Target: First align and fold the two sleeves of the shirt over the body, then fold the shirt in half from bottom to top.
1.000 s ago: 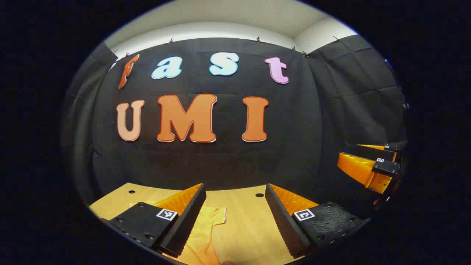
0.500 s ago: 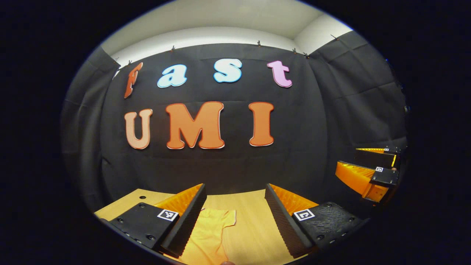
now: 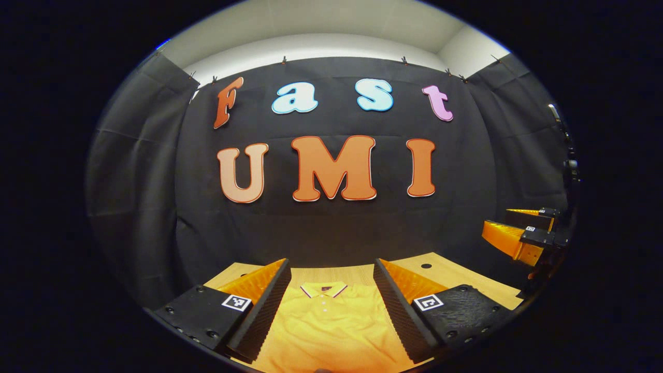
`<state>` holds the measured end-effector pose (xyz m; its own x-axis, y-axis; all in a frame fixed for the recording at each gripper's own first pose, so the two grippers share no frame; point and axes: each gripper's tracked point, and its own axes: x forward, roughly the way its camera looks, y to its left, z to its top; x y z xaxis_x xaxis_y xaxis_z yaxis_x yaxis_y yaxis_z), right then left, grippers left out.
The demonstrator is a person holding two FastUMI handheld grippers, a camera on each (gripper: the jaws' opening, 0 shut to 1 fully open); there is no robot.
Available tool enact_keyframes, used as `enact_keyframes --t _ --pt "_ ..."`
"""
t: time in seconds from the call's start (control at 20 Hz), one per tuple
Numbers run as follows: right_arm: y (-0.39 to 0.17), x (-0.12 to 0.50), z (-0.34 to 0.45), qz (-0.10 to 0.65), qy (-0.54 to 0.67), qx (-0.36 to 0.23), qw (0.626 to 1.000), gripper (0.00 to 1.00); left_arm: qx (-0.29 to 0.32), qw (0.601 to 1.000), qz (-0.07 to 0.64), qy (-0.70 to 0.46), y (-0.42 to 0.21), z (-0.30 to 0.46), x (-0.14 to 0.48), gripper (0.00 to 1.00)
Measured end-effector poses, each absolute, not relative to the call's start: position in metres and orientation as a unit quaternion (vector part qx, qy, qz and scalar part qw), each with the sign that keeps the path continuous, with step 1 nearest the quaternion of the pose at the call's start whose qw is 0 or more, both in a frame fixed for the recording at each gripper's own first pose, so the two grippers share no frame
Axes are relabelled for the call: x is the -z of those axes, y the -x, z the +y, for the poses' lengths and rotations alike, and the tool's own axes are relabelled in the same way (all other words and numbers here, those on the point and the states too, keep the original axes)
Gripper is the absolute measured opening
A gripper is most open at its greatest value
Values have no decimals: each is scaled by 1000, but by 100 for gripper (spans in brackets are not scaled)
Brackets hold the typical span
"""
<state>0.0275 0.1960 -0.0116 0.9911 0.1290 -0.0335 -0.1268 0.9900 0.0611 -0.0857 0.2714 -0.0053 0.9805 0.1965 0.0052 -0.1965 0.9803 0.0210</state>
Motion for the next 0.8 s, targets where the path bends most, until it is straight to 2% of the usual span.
enact_keyframes --t 0.2,0.3,0.8 --pt "-32 14 223 42 -26 18 999 99 -65 998 10 -6 77 344 18 98" --pt "-32 12 236 52 -10 35 998 99 -56 998 11 -11 73 363 19 98" --pt "-57 31 259 95 -16 11 995 99 -79 997 5 7 65 386 18 99"
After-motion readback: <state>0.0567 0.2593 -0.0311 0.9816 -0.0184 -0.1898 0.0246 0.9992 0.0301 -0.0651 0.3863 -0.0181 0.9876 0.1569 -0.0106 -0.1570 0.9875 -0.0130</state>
